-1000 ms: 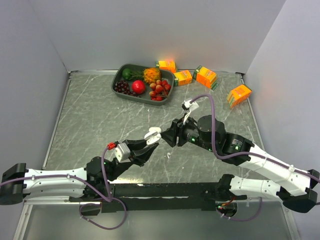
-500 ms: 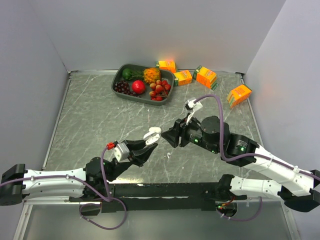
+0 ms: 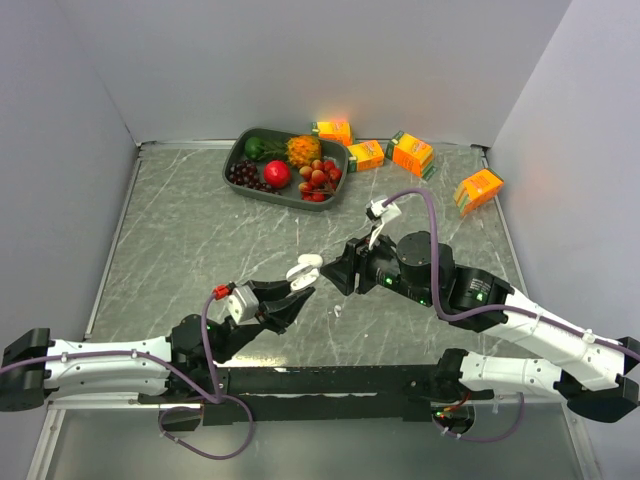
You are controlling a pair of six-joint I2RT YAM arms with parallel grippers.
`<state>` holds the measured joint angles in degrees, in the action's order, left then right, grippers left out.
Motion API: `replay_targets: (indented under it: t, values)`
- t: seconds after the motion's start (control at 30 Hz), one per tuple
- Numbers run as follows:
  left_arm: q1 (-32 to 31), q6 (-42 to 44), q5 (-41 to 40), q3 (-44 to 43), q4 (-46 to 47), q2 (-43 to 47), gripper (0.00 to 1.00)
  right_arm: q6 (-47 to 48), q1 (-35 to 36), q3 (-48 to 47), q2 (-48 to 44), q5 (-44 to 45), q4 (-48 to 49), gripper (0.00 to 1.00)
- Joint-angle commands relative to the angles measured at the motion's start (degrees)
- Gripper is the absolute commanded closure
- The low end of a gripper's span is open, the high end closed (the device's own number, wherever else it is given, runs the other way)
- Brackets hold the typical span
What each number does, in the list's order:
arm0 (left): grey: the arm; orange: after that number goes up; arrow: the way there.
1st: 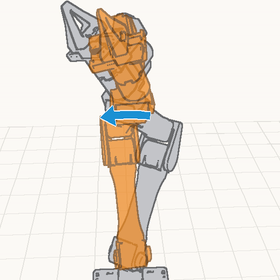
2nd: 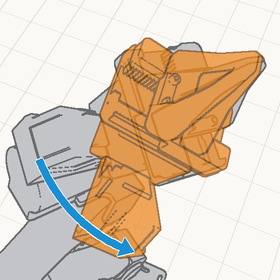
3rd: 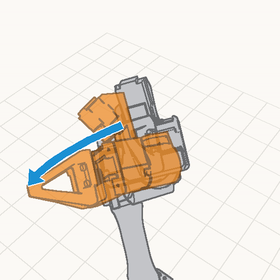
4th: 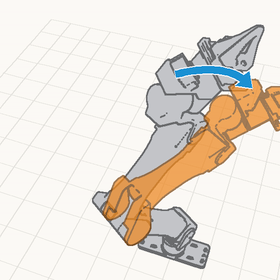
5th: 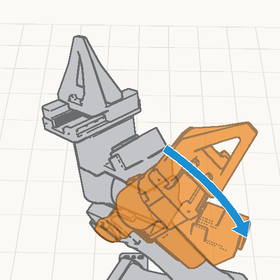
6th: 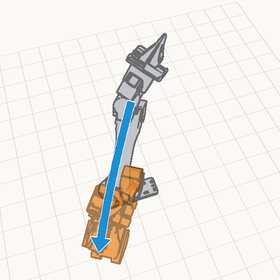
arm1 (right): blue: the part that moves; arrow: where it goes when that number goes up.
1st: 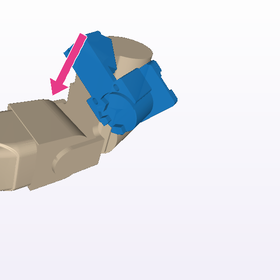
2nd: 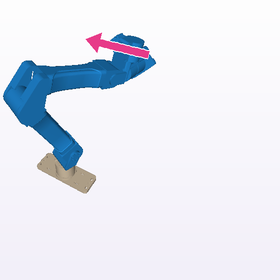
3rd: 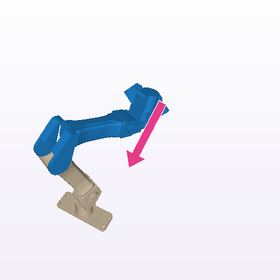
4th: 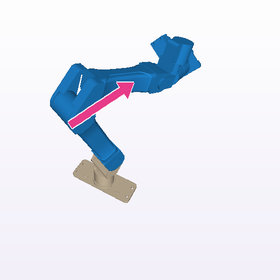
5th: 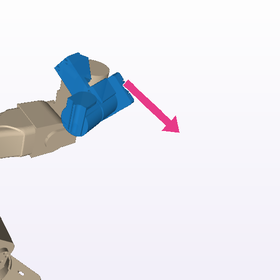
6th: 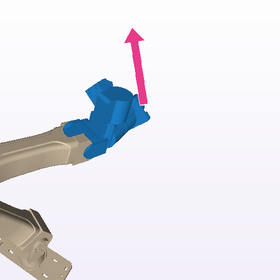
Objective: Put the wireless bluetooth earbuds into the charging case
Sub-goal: Adjust the earbud with the charging case.
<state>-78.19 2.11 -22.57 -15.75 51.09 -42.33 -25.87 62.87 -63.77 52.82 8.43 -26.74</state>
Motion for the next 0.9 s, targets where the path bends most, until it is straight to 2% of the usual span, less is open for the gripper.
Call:
replay_targets:
  t: [0.0, 0.43, 0.87]
  values:
    - [-0.20, -1.05, -0.46, 0.10, 1.12, 1.19, 0.99, -0.06, 0.41, -2.33, -0.88, 1.86, -0.68, 0.44]
    - [-0.21, -0.97, -0.37, -0.07, 1.12, 1.02, 0.99, 0.11, 1.20, -3.29, 1.76, -1.22, -0.41, 0.45]
    - [-0.12, -1.14, -0.37, -0.34, 1.12, 0.49, 0.99, 0.56, 3.40, -4.87, 2.29, 0.53, -0.50, 0.45]
